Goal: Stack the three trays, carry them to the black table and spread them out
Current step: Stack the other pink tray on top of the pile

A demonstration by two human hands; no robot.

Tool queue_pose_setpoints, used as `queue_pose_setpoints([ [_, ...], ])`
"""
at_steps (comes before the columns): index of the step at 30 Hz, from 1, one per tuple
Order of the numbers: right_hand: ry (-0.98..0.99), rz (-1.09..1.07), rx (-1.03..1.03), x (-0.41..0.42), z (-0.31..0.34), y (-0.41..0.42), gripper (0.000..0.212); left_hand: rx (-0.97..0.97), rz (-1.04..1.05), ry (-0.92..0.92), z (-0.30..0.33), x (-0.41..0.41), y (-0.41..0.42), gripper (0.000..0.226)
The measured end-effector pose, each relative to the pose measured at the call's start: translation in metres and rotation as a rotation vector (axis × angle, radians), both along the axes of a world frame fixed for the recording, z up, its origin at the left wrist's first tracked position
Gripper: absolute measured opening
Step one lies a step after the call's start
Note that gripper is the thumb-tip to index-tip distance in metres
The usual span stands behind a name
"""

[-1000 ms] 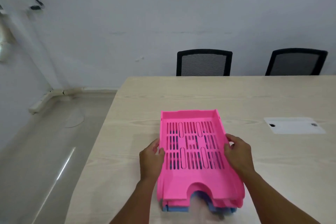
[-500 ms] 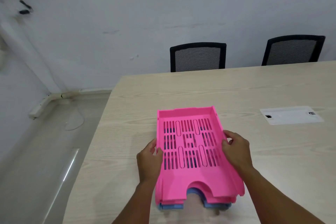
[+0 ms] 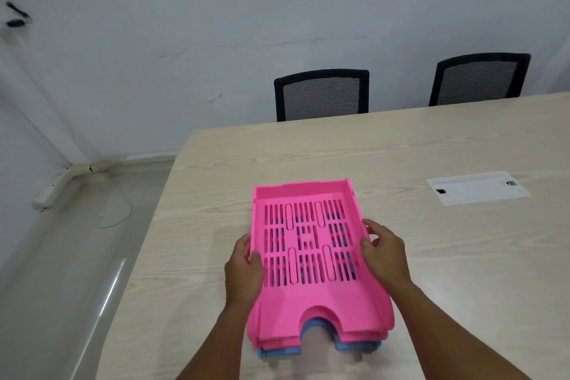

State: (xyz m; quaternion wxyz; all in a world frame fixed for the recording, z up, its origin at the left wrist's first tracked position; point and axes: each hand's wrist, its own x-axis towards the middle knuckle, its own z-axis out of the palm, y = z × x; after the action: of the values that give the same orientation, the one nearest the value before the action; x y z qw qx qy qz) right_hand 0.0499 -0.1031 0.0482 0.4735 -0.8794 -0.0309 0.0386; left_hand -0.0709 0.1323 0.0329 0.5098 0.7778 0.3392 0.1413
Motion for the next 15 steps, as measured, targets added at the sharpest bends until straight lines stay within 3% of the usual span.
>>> queue_pose_setpoints([
  [5,0.071,0.019,0.065,0.005,-0.011,-0.005,0.044,-0.196,-0.069,0.152,-0.004,0.006,0.007,0.055],
  [10,0.352,0.028,0.083,0.010,-0.027,-0.005,0.068,-0.453,-0.093,0.194,-0.003,0.016,0.014,0.071],
  [13,0.527,0.073,0.234,0.016,-0.030,-0.005,0.067,-0.558,-0.118,0.198,-0.004,0.024,0.019,0.081],
  [15,0.598,0.096,0.356,0.022,-0.030,-0.004,0.059,-0.617,-0.116,0.177,-0.002,0.030,0.021,0.075],
])
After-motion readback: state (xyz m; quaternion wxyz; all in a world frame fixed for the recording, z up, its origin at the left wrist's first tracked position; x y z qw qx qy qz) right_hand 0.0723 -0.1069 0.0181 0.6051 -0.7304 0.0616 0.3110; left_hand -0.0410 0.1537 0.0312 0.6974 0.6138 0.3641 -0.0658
